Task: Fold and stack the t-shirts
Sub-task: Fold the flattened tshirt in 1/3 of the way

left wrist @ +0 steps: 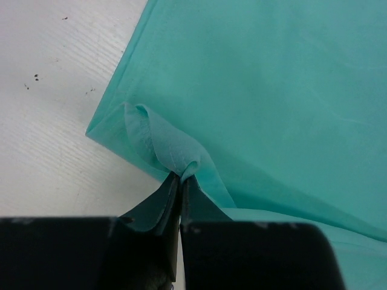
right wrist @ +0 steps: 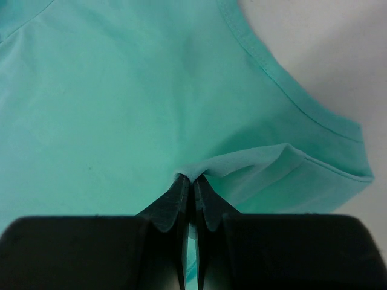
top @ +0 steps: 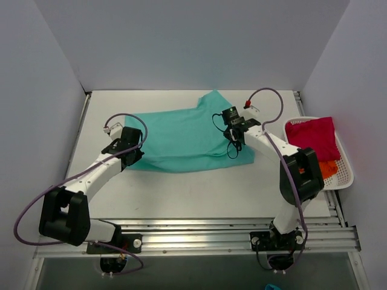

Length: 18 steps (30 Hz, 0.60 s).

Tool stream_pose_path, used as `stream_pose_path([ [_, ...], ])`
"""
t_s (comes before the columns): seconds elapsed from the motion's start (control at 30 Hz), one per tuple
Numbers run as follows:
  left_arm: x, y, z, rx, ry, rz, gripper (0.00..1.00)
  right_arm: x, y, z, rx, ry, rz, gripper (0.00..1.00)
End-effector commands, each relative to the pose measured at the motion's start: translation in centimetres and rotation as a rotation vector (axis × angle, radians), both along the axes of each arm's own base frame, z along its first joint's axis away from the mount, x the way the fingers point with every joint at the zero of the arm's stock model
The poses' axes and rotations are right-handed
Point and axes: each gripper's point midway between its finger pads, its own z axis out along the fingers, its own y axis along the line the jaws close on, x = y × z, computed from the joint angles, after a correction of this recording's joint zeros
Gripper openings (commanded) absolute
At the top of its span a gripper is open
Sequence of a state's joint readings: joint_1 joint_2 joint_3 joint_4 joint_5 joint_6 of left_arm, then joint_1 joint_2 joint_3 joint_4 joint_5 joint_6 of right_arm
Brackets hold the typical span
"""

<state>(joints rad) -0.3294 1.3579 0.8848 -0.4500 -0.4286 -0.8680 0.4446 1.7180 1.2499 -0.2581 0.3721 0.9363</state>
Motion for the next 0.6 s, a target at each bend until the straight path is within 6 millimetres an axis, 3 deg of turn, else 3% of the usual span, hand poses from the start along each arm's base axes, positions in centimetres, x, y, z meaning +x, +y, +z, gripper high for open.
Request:
stream_pose_path([
  [0.0,3.4,-0.4,1.1,-0.043,-0.063,-0.025,0.07,2.0,-0.7,-1.2,-0.060,0.022,-0.062,0.00],
  [0.03,3.8,-0.2,0.6,-0.045,-0.051,-0.023,0.07,3.0,-0.5,-0.8,-0.067,0.007,-0.075,0.00],
  [0.1,5.0,0.4,-0.4,-0.047,-0.028,-0.003,0.08,3.7,-0.6,-2.8,-0.099,0.047,-0.084,0.00],
  [0.13,5.4,0.4,-0.9,-0.055,-0.015,-0.009,0.09,4.6,-0.4,-2.4,-0.105,0.032,-0.094,0.00],
  [0.17,6.2,0.4,-1.9,-0.055,-0.001,-0.007,0.13,4.6,-0.7,-4.0,-0.133,0.071,-0.103,0.00],
  [0.23,6.9,0.7,-3.0,-0.076,0.027,-0.001,0.18,6.0,-0.8,-3.5,-0.151,0.053,-0.130,0.00],
  [0.27,7.5,0.8,-4.0,-0.082,0.041,0.000,0.21,5.9,-1.3,-4.7,-0.180,0.092,-0.141,0.00],
  [0.3,7.8,0.8,-4.5,-0.094,0.051,-0.001,0.35,6.2,-1.6,-4.8,-0.189,0.094,-0.157,0.00],
  [0.37,8.4,0.9,-5.7,-0.119,0.066,-0.003,0.55,7.0,-2.5,-5.0,-0.206,0.097,-0.193,0.00],
  [0.4,8.6,1.0,-5.9,-0.124,0.065,0.002,0.75,7.2,-2.8,-5.0,-0.207,0.098,-0.205,0.18],
  [0.53,9.3,1.2,-6.0,-0.139,0.059,0.011,0.91,8.9,-3.6,-4.6,-0.226,0.078,-0.214,0.99],
  [0.57,9.5,1.4,-5.9,-0.142,0.056,0.015,0.92,9.4,-3.8,-4.1,-0.237,0.072,-0.219,1.00],
])
